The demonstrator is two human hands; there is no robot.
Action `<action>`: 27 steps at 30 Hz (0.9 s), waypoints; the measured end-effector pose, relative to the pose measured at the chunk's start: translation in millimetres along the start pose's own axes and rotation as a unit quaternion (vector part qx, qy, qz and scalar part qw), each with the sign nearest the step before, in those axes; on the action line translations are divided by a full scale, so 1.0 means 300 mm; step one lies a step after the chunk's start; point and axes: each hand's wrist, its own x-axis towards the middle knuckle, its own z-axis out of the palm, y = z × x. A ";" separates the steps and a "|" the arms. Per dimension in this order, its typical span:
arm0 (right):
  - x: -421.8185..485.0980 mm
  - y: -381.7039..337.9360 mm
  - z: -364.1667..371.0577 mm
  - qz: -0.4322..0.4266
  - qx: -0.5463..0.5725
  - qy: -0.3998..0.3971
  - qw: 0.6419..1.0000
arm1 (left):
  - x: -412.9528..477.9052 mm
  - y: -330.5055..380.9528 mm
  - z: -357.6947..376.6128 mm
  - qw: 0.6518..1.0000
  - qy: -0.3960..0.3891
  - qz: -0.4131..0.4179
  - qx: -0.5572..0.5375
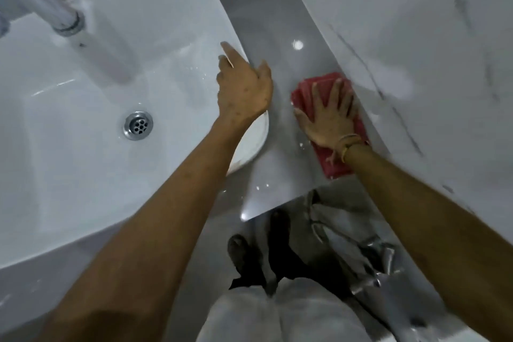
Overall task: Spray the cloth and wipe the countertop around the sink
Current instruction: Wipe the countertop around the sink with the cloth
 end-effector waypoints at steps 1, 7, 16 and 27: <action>0.016 0.006 0.022 -0.018 -0.026 0.024 0.999 | 0.012 0.001 0.013 1.000 0.011 -0.010 -0.003; 0.107 0.014 0.040 -0.078 -0.070 0.075 0.992 | 0.041 0.008 0.049 0.996 0.079 -0.013 0.028; 0.031 -0.138 0.150 -0.188 -0.097 0.035 0.977 | 0.050 -0.010 0.056 0.995 0.098 -0.006 0.024; 0.164 0.035 0.037 -0.071 -0.061 0.092 0.991 | 0.051 -0.013 0.062 0.996 0.085 -0.010 0.023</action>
